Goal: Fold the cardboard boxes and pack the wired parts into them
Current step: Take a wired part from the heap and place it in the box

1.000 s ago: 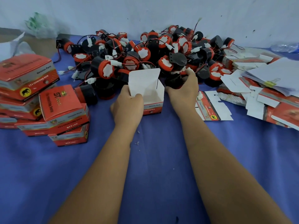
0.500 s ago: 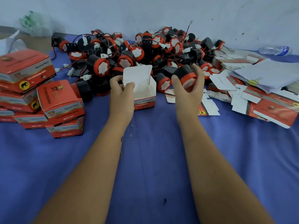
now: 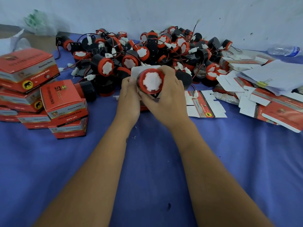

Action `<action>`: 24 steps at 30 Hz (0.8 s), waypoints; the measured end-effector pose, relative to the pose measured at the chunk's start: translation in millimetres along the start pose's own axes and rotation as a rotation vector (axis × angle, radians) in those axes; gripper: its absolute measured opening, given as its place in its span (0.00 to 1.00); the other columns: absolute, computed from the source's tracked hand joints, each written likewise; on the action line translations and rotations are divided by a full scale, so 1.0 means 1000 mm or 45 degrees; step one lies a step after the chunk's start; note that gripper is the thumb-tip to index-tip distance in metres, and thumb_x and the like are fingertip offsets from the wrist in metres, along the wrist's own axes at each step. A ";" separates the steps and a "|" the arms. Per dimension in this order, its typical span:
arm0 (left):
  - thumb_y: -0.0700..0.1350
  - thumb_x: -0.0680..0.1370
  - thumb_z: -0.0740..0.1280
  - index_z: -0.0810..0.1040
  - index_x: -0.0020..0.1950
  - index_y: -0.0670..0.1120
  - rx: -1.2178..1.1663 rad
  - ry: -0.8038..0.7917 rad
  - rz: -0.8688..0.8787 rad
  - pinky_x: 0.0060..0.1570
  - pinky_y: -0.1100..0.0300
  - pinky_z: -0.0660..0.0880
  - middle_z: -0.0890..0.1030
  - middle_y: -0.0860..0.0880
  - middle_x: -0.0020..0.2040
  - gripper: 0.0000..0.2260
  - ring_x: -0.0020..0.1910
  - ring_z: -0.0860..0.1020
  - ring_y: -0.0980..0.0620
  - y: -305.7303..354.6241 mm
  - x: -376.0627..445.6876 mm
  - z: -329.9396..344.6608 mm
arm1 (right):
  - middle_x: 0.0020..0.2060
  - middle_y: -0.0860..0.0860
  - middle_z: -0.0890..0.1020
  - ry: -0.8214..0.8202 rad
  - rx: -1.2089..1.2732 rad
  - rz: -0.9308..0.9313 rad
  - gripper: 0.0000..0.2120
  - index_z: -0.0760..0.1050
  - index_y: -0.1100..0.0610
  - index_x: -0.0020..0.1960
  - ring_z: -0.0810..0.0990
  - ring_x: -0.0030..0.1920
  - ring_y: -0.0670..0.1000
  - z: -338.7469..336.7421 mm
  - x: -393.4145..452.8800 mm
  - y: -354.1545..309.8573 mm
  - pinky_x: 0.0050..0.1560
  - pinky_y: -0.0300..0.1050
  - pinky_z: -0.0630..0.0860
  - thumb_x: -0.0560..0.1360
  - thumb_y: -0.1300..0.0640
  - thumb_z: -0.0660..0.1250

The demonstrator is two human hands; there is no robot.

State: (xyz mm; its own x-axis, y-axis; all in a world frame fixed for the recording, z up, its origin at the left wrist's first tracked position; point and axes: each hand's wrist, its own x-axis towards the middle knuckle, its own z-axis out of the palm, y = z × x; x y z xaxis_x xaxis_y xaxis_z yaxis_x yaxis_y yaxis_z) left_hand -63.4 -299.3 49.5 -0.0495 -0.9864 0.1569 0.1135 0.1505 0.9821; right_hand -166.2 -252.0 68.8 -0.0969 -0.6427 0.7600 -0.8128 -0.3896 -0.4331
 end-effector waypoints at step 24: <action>0.48 0.84 0.53 0.76 0.68 0.51 0.014 -0.062 0.032 0.67 0.47 0.72 0.80 0.51 0.62 0.17 0.64 0.77 0.52 0.004 -0.002 -0.003 | 0.46 0.55 0.85 -0.095 -0.159 -0.133 0.13 0.81 0.62 0.55 0.81 0.45 0.58 -0.005 0.002 0.012 0.56 0.48 0.69 0.70 0.69 0.71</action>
State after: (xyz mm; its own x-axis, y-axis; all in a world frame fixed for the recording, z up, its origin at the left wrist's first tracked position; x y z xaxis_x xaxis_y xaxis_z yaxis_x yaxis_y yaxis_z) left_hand -60.2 -296.9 53.0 -0.0954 -0.9779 0.1858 0.1041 0.1758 0.9789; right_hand -179.1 -254.8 67.6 0.0312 -0.6519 0.7577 -0.8815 -0.3752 -0.2866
